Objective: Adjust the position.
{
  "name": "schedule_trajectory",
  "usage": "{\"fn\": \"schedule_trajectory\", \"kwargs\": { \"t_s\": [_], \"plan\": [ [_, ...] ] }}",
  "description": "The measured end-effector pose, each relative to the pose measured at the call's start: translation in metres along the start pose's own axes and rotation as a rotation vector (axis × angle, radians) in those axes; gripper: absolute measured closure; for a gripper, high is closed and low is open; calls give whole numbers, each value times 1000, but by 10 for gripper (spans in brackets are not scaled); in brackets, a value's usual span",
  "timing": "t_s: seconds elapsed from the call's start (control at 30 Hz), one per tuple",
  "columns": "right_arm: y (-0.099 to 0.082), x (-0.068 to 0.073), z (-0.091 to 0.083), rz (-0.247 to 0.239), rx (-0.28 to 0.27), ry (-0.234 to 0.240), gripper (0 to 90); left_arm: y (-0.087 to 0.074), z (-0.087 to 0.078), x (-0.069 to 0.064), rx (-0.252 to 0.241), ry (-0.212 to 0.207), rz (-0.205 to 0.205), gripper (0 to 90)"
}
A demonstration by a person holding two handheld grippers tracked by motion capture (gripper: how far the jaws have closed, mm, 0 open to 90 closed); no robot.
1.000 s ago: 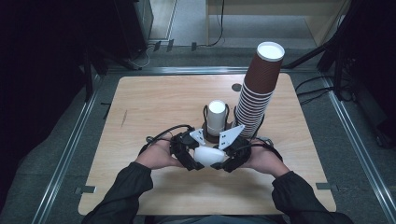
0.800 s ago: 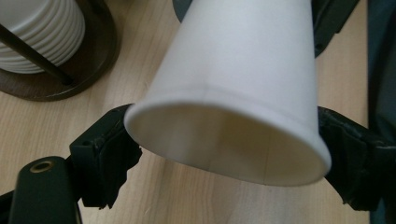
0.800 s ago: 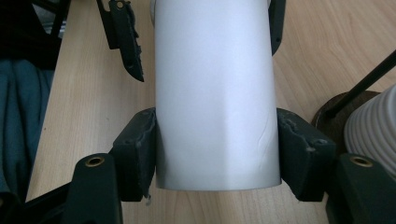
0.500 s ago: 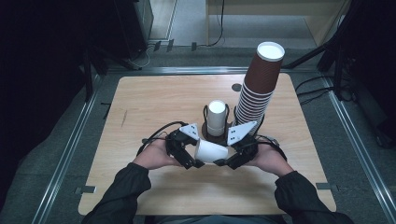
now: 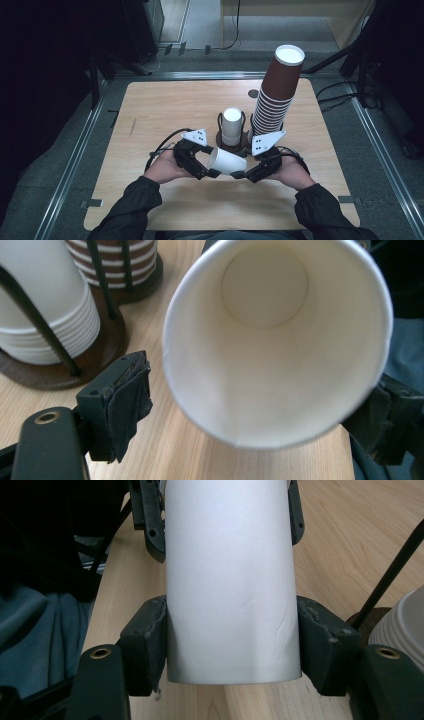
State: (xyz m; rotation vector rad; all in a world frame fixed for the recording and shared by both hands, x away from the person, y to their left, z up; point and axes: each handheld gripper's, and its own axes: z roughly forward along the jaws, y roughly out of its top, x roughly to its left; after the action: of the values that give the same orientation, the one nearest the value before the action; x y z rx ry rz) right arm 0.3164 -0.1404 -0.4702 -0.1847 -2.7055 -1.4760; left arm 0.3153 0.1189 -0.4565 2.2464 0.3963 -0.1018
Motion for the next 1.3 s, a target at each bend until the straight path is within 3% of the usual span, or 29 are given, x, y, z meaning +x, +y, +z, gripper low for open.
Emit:
{"fn": "schedule_trajectory", "kwargs": {
  "t_s": [0.23,0.3,0.53,0.67,0.73,0.87,0.97,1.3],
  "plan": [
    [1,-1,4,11,-10,20,357,2,-1,-2,-37,-18,4,168],
    [1,-1,5,14,2,13,358,1,-1,-1,-32,-33,5,246],
    [1,-1,7,19,22,17,358,0,-2,2,-20,-67,-11,303],
    [2,-2,8,42,39,6,268,0,-5,2,-15,-42,-8,318],
    [2,-1,9,39,57,-22,230,-1,-8,2,-13,-44,-17,320],
    [2,-1,8,33,81,-63,209,0,-12,2,28,-17,-9,320],
    [1,-1,8,44,98,-73,208,3,-12,1,87,21,12,309],
    [-2,-3,16,43,155,-105,217,10,-1,2,211,42,28,310]
  ]
}}
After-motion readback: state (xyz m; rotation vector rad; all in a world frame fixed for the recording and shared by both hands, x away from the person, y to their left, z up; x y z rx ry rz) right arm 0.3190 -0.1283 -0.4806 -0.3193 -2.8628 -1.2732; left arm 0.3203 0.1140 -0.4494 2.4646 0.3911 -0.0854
